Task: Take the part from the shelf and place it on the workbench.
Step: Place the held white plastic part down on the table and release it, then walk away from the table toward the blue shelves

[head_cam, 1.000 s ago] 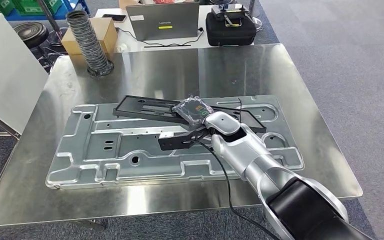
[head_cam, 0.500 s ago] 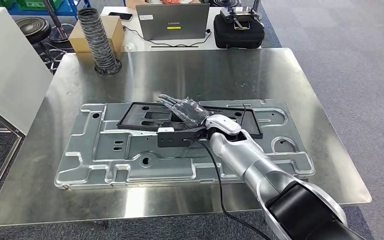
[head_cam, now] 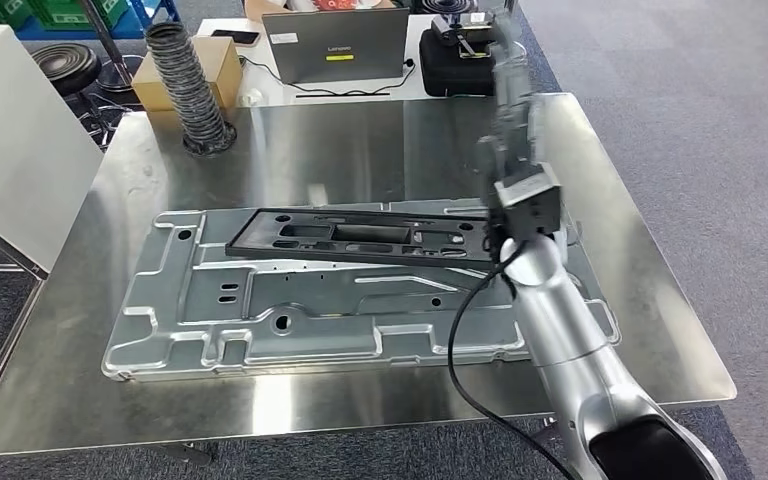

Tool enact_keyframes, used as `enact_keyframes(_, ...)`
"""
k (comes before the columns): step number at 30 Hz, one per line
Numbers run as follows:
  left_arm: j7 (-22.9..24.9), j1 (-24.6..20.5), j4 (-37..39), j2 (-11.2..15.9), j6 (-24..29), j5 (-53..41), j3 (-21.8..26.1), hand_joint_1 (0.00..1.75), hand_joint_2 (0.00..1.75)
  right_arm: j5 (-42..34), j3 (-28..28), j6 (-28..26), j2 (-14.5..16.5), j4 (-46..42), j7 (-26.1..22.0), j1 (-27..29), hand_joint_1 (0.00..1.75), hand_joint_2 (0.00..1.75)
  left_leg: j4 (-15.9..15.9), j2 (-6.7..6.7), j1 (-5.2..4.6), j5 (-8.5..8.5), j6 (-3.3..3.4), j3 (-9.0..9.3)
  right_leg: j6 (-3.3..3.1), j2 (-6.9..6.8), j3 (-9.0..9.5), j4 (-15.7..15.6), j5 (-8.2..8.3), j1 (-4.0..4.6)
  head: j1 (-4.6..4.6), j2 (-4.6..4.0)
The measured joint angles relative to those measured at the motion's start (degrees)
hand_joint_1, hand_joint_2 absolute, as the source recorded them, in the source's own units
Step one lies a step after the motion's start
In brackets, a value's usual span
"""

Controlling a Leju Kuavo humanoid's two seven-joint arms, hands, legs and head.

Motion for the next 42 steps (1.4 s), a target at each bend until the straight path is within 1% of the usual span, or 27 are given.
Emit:
enact_keyframes(2, 0.01, 0.04, 0.00, -0.35, 0.27, 0.26, 0.92, 0.00, 0.00, 1.09, -3.62, -5.12, -1.33, -6.30, -0.41, 2.52, 0.00, 0.87, -3.93, -0.21, -0.12, 0.97, 0.59, 2.07, 0.83, 0.11, -0.24, 0.40, 0.04, 0.13, 0.03, 0.00)
enact_keyframes(4, 0.02, 0.16, 0.00, -0.71, 0.46, 0.49, 1.72, 0.00, 0.00, 1.26, -6.81, -8.69, -2.84, -10.77, -0.94, 5.67, 0.00, 1.75, -4.09, -0.32, -0.35, 1.22, 1.63, 1.96, 1.63, 0.15, -0.35, 0.28, 0.43, 0.07, 0.08, 0.00)
enact_keyframes(6, 0.04, 0.24, 0.00, -1.07, 0.63, 0.68, 2.43, 0.00, 0.00, 0.58, -10.35, -11.19, -4.62, -14.23, -1.85, 9.67, 0.00, 1.75, -4.31, -0.20, -0.41, 1.92, 2.80, 1.49, 2.37, 0.23, -0.78, 1.04, -0.67, -0.19, 0.08, 0.00)
enact_keyframes(7, 0.04, 0.26, 0.00, -1.26, 0.66, 0.69, 2.75, 0.00, 0.00, -0.15, -12.36, -12.04, -5.59, -15.73, -2.59, 11.96, 0.00, 1.75, -4.44, -0.15, -0.40, 2.32, 3.37, 1.13, 2.63, 0.27, -1.45, 2.73, -2.40, -0.28, 0.09, 0.00)
enact_keyframes(10, -0.04, 0.52, 0.00, -1.60, 0.09, 0.44, 3.60, 0.00, 0.00, -2.55, -19.15, -13.31, -7.78, -18.82, -5.13, 19.80, 0.00, 0.44, -4.45, -0.19, -0.68, 3.38, 4.25, -0.33, 2.98, 0.30, -4.66, 12.85, -9.58, -0.28, 0.18, 0.01)
enact_keyframes(11, -0.13, 0.65, 0.00, -1.64, -0.21, 0.31, 3.86, 0.00, 0.00, -3.03, -21.39, -13.43, -8.16, -19.46, -5.57, 22.43, 0.00, 0.00, -4.42, -0.20, -0.85, 3.79, 4.33, -0.90, 2.95, 0.30, -5.03, 15.26, -10.59, -0.25, 0.21, 0.01)
enact_keyframes(12, -0.22, 0.75, 0.00, -1.67, -0.49, 0.17, 4.14, 0.00, 0.00, -3.34, -23.31, -13.37, -8.41, -19.99, -5.72, 24.82, 0.00, 0.00, -4.40, -0.19, -1.03, 4.20, 4.36, -1.49, 2.82, 0.30, -4.47, 15.78, -10.42, -0.24, 0.20, 0.01)
enact_keyframes(13, -0.30, 0.81, 0.00, -1.70, -0.75, 0.04, 4.43, 0.00, 0.00, -3.69, -25.02, -13.05, -8.59, -20.45, -5.73, 26.90, 0.00, 0.00, -4.37, -0.16, -1.21, 4.64, 4.35, -2.07, 2.58, 0.29, -2.85, 14.20, -9.33, -0.19, 0.20, 0.01)
enact_keyframes(16, -0.48, 0.74, -0.01, -1.82, -1.45, -0.37, 5.08, 0.00, 0.00, -5.13, -29.66, -11.34, -9.18, -21.33, -5.13, 31.89, 0.00, 0.00, -4.42, -0.07, -1.65, 6.00, 4.04, -3.34, 1.41, 0.13, 5.39, 2.77, -6.67, 0.36, 0.10, 0.01)
enact_keyframes(18, -0.64, 0.70, -0.02, -1.94, -1.80, -0.71, 5.46, 0.00, 0.00, -6.08, -33.29, -10.25, -9.68, -21.35, -4.03, 35.09, 0.00, 0.00, -4.64, -0.08, -1.59, 6.88, 3.54, -3.42, 0.89, -0.04, 7.75, -1.08, -6.54, 0.89, 0.14, 0.01)
enact_keyframes(20, -0.73, 0.86, -0.02, -1.99, -2.07, -1.08, 6.04, 0.00, 0.00, -6.56, -37.09, -9.40, -10.04, -20.60, -3.14, 38.17, 0.00, 0.00, -4.97, -0.15, -1.45, 7.63, 2.94, -3.37, 0.44, -0.21, 7.44, -1.68, -5.45, 0.92, 0.34, -0.01)
enact_keyframes(21, -0.76, 0.97, -0.02, -2.03, -2.16, -1.22, 6.32, 0.00, 0.00, -6.48, -38.97, -9.06, -10.13, -19.88, -2.86, 39.47, 0.00, 0.00, -4.67, -0.14, -1.45, 6.95, 2.61, -3.56, 0.16, -0.32, 7.09, -2.04, -4.75, 0.77, 0.36, 0.00)
enact_keyframes(23, -0.81, 1.17, -0.02, -2.11, -2.25, -1.54, 6.76, 0.00, 0.00, -5.74, -42.27, -8.38, -10.13, -18.13, -2.62, 41.77, 0.00, 0.00, -1.27, -0.09, -1.39, 2.21, 2.06, -4.45, -0.36, -0.51, 5.90, -2.64, -3.11, 0.35, 0.21, -0.01)
enact_keyframes(25, -0.83, 1.16, -0.02, -2.17, -2.30, -1.99, 7.24, 0.00, 0.00, -4.33, -45.25, -7.79, -9.98, -16.20, -2.70, 43.69, 0.00, 0.00, 5.62, -0.04, -1.19, -3.90, 1.61, -5.50, -0.54, -0.54, 4.18, -2.61, -1.71, 0.33, 0.08, -0.01)
enact_keyframes(26, -0.83, 1.10, -0.02, -2.18, -2.32, -2.20, 7.45, 0.00, 0.00, -3.51, -46.68, -7.55, -9.81, -15.23, -2.75, 44.44, 0.00, 0.00, 8.81, -0.04, -1.11, -5.28, 1.44, -5.59, -0.46, -0.57, 3.21, -2.50, -1.04, 0.31, 0.07, -0.01)
enact_keyframes(27, -0.83, 1.06, -0.02, -2.18, -2.34, -2.48, 7.61, 0.00, 0.00, -2.55, -48.12, -7.28, -9.56, -14.31, -2.73, 45.07, 0.00, 0.00, 10.75, -0.03, -1.06, -5.16, 1.31, -5.07, -0.36, -0.59, 2.19, -2.32, -0.39, 0.27, 0.07, -0.01)
enact_keyframes(28, -0.83, 1.03, -0.02, -2.18, -2.38, -2.77, 7.69, 0.00, 0.00, -1.47, -49.55, -6.88, -9.24, -13.48, -2.70, 45.64, 0.00, 0.00, 10.78, -0.03, -1.03, -3.79, 1.25, -3.61, -0.20, -0.60, 1.10, -2.05, 0.24, 0.22, 0.06, -0.01)
enact_keyframes(30, -0.82, 0.90, -0.04, -2.18, -2.47, -3.45, 7.79, 0.00, 0.00, 1.24, -52.60, -5.87, -8.38, -12.08, -2.71, 46.68, 0.00, 0.00, 5.32, -0.05, -1.02, -1.46, 1.39, 2.10, 0.24, -0.59, -0.87, -1.33, 1.34, 0.14, 0.05, 0.00)
enact_keyframes(32, -0.80, 0.63, -0.09, -2.18, -2.61, -4.06, 7.91, 0.00, 0.00, 3.96, -55.60, -4.72, -7.39, -11.06, -3.00, 47.47, 0.00, 0.00, -3.07, -0.10, -1.25, -2.71, 1.83, 8.19, 0.85, -0.62, -2.08, -0.62, 2.24, 0.20, 0.11, 0.01)
enact_keyframes(33, -0.79, 0.51, -0.12, -2.19, -2.69, -4.34, 7.97, 0.00, 0.00, 5.31, -57.07, -4.16, -6.87, -10.63, -3.11, 47.72, 0.00, 0.00, -5.72, -0.11, -1.41, -3.69, 2.16, 9.76, 1.19, -0.65, -2.33, -0.47, 2.75, 0.23, 0.11, 0.01)
enact_keyframes(35, -0.76, 0.49, -0.13, -2.28, -2.81, -4.84, 8.12, 0.00, 0.00, 8.33, -59.95, -2.93, -5.76, -9.64, -3.21, 48.12, 0.00, 0.00, -7.02, 0.02, -1.58, -3.59, 3.00, 9.72, 1.90, -0.65, -2.51, -0.65, 3.82, 0.09, 0.13, 0.00)
enact_keyframes(36, -0.75, 0.52, -0.13, -2.37, -2.86, -5.06, 8.23, 0.00, 0.00, 10.09, -61.40, -2.29, -5.11, -8.99, -3.27, 48.37, 0.00, 0.00, -7.13, 0.18, -1.55, -2.94, 3.48, 9.28, 2.24, -0.51, -2.75, -0.45, 3.47, -0.04, 0.13, -0.01)
enact_keyframes(37, -0.73, 0.56, -0.13, -2.45, -2.91, -5.32, 8.36, 0.00, 0.00, 11.84, -62.78, -1.73, -4.48, -8.29, -3.42, 48.61, 0.00, 0.00, -7.24, 0.36, -1.49, -2.22, 3.97, 8.70, 2.52, -0.35, -3.19, 0.51, 1.99, -0.18, 0.26, -0.01)
enact_keyframes(38, -0.73, 0.58, -0.13, -2.53, -2.96, -5.56, 8.51, 0.00, 0.00, 13.51, -64.16, -1.28, -3.81, -7.52, -3.65, 48.76, 0.00, 0.00, -7.36, 0.55, -1.42, -1.45, 4.36, 7.96, 2.78, -0.19, -3.87, 2.54, -0.58, -0.29, 0.37, -0.01)
enact_keyframes(40, -0.70, 0.58, -0.13, -2.65, -3.02, -5.95, 8.83, 0.00, 0.00, 16.32, -66.95, -0.56, -2.37, -5.58, -4.09, 48.79, 0.00, 0.00, -7.29, 0.76, -1.57, -0.04, 4.75, 6.16, 3.24, -0.07, -5.47, 9.70, -6.79, -0.39, 0.60, -0.01)
enact_keyframes(41, -0.69, 0.59, -0.13, -2.73, -3.03, -6.12, 8.94, 0.00, 0.00, 17.44, -68.29, -0.15, -1.68, -4.40, -4.27, 48.73, 0.00, 0.00, -7.20, 0.80, -1.65, 0.66, 4.76, 5.20, 3.41, -0.07, -5.86, 13.25, -8.38, -0.42, 0.62, 0.00)
enact_keyframes(42, -0.67, 0.60, -0.13, -2.84, -3.04, -6.27, 9.02, 0.00, 0.00, 18.52, -69.54, 0.32, -1.06, -3.15, -4.40, 48.65, 0.00, 0.00, -7.04, 0.82, -1.71, 1.35, 4.72, 4.20, 3.51, -0.06, -5.63, 15.58, -8.53, -0.43, 0.63, -0.01)
